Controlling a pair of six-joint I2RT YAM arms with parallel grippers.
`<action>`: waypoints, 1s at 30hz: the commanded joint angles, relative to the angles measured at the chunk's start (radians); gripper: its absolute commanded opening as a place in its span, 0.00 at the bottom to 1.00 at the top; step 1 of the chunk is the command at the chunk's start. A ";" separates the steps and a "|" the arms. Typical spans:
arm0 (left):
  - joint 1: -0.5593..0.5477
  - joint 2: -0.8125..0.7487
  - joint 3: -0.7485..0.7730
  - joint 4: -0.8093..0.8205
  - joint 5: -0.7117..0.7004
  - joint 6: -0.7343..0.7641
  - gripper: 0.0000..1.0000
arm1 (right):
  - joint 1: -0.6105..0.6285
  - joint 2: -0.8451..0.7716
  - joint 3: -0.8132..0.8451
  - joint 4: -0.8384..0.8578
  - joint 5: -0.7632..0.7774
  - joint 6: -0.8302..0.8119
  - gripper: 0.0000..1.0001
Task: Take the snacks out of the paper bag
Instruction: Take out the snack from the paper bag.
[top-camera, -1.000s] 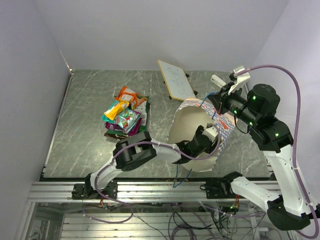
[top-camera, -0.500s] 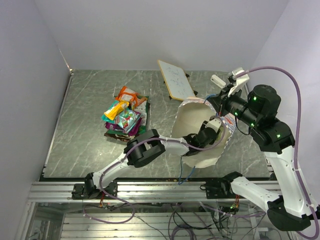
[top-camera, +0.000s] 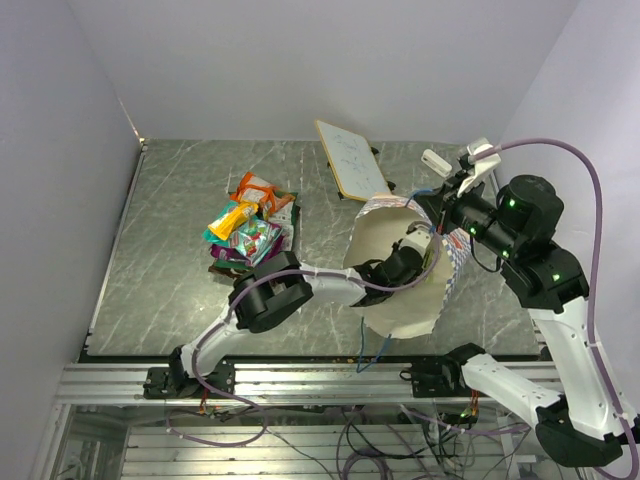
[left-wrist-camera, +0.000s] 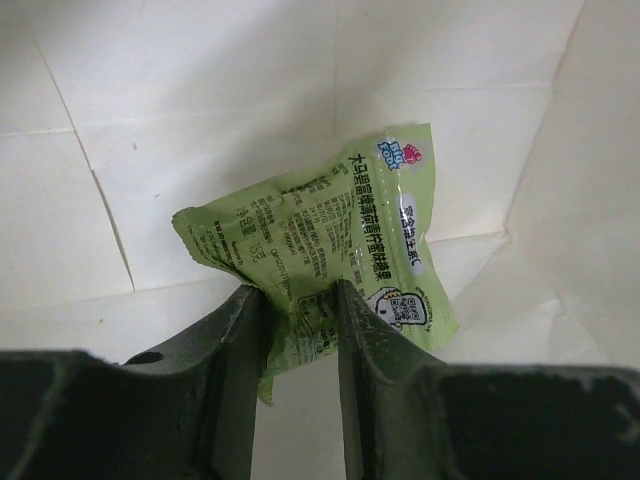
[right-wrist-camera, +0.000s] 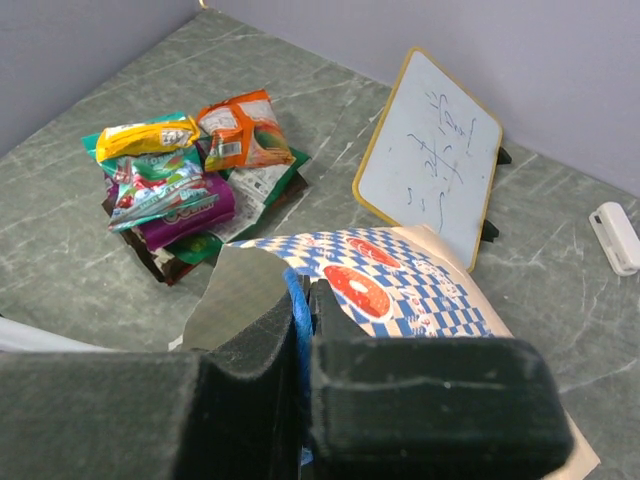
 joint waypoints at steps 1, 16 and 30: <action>0.004 -0.113 -0.037 -0.023 0.085 -0.049 0.07 | 0.000 -0.029 -0.034 0.058 0.000 -0.008 0.00; 0.004 -0.571 -0.351 -0.237 0.473 0.076 0.07 | 0.000 -0.079 -0.137 0.187 0.082 -0.051 0.00; 0.168 -1.038 -0.414 -0.711 0.685 0.205 0.07 | 0.000 -0.098 -0.178 0.216 0.142 -0.102 0.00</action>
